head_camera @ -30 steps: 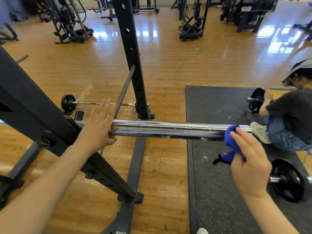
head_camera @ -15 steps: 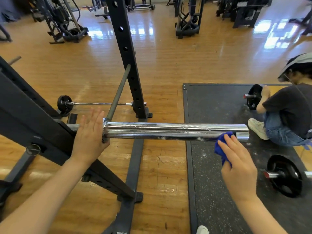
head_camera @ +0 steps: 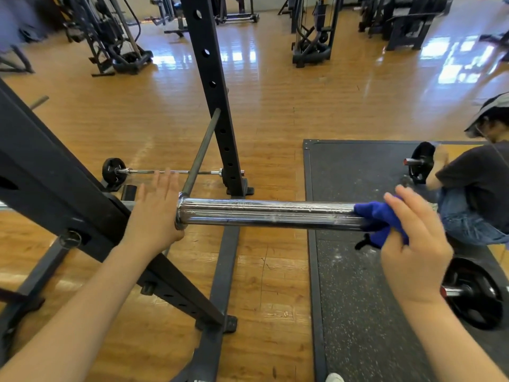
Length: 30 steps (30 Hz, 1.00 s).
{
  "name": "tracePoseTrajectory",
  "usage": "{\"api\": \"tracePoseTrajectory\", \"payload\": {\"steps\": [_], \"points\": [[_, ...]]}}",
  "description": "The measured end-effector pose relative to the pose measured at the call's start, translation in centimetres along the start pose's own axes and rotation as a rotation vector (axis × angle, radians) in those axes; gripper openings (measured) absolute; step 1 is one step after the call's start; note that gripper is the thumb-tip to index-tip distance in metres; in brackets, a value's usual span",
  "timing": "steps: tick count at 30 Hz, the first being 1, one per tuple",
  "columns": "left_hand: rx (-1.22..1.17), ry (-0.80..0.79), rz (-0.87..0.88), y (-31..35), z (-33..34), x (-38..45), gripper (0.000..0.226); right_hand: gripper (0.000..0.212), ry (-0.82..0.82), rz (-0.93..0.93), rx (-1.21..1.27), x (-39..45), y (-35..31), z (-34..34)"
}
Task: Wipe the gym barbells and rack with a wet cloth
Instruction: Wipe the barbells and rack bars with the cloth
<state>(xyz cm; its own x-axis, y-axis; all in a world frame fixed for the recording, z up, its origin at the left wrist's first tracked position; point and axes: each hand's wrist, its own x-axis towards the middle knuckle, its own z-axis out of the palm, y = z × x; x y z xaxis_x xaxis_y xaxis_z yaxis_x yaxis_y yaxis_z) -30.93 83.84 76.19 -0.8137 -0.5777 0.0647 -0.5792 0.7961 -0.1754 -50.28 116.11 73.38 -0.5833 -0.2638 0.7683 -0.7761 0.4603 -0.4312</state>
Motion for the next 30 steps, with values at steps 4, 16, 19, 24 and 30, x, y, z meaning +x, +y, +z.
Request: {"api": "tracePoseTrajectory", "payload": {"steps": [4,16,19,24,30], "points": [[-0.018,0.209,0.024,0.8,2.7,-1.2,0.12,0.043,-0.237,0.084,-0.073,0.3,1.9,1.5],[-0.116,0.263,0.005,0.9,3.4,-0.6,0.109,0.036,-0.211,-0.045,-0.067,-3.6,3.5,-0.2],[-0.092,0.175,-0.007,1.0,2.5,-0.3,0.107,0.035,-0.168,0.083,-0.13,-1.1,3.5,-0.1],[-0.081,-0.077,0.05,0.4,0.1,1.2,0.111,0.038,-0.253,0.179,-0.137,2.0,2.9,1.5],[-0.122,-0.147,0.038,0.4,-0.7,1.5,0.118,0.028,-0.205,0.016,-0.083,-0.8,2.2,1.3]]}}
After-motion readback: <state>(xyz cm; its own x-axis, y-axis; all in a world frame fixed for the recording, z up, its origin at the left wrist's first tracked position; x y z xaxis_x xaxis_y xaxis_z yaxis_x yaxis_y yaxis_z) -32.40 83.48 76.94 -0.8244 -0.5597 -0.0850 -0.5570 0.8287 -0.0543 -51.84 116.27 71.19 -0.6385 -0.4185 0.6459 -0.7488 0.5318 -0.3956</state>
